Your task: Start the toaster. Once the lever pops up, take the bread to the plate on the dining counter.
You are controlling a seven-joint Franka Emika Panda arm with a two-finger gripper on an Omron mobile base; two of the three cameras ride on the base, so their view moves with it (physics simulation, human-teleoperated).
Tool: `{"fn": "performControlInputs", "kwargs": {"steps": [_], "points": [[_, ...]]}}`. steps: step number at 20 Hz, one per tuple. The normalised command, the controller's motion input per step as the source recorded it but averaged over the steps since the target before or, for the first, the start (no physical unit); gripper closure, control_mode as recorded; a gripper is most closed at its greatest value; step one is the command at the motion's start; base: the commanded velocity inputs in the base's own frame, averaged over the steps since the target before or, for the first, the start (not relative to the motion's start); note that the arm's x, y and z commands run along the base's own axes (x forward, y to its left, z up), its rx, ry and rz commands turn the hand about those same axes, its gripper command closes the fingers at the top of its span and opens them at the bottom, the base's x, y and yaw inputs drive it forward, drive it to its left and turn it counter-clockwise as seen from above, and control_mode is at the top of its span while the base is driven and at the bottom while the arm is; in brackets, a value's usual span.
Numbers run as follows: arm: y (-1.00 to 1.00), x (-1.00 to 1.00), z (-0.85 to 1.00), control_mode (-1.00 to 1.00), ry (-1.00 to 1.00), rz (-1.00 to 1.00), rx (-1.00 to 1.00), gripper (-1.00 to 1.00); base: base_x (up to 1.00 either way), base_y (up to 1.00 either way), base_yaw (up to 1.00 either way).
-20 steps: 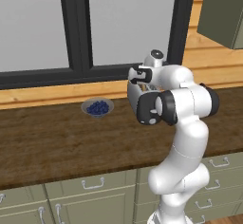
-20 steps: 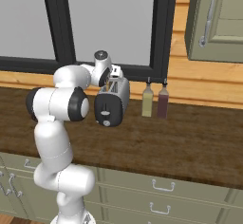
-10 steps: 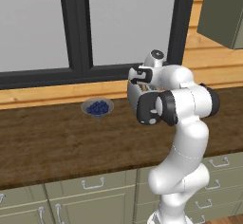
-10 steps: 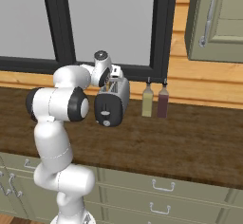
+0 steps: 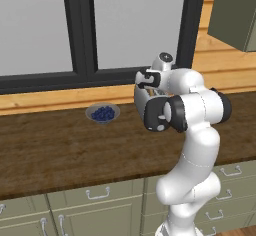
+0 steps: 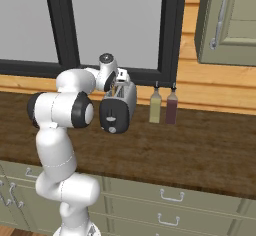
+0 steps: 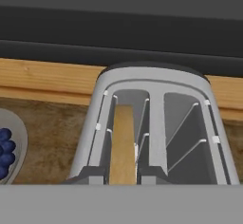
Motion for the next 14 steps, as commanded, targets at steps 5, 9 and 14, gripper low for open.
{"fn": "performControlInputs", "kwargs": {"steps": [5, 9, 14], "points": [[0.00, 0.00, 0.00, -1.00, -0.03, 0.00, 0.00, 1.00, 0.00, 0.00, 0.00], [0.00, 0.00, 0.02, -1.00, -0.02, 0.00, 0.00, 1.00, 0.00, 0.00, 0.00], [0.00, 0.00, 0.18, -1.00, -0.05, 0.00, 0.00, 1.00, 0.00, 0.00, 0.00]]}}
